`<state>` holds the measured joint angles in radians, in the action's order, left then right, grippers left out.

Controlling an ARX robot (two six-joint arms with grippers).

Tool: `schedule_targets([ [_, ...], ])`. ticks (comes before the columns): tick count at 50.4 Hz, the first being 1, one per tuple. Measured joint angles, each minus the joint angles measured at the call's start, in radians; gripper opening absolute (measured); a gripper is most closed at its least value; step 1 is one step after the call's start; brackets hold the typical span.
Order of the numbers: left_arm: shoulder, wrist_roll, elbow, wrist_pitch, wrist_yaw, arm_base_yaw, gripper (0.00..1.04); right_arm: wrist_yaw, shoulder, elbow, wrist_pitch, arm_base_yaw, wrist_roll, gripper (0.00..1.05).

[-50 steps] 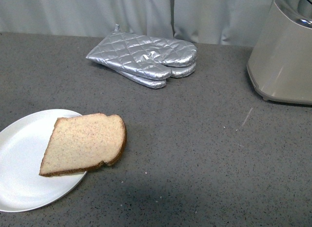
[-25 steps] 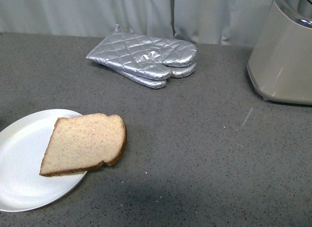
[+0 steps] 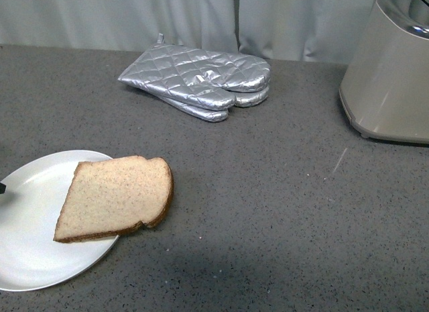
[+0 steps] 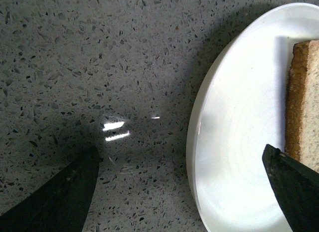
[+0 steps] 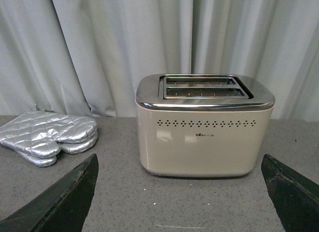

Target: Put bread into toaster

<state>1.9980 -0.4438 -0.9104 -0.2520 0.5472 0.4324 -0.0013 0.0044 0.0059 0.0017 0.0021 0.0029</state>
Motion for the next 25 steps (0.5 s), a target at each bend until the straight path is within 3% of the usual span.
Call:
schedule_targets([
  [6,-0.005,-0.020,0.011,0.012,-0.024,-0.010,0.97,0.000,0.000,0.000,0.000,0.000,0.000,0.95],
  [14,-0.005,-0.037,0.029,0.025,-0.042,-0.017,0.71,0.000,0.000,0.000,0.000,0.000,0.000,0.95],
  [17,-0.005,-0.044,0.037,0.009,-0.042,-0.020,0.55,0.000,0.000,0.000,0.000,0.000,0.000,0.95],
  [25,-0.005,-0.031,0.039,0.008,-0.047,-0.021,0.31,0.000,0.000,0.000,0.000,0.000,0.000,0.95],
])
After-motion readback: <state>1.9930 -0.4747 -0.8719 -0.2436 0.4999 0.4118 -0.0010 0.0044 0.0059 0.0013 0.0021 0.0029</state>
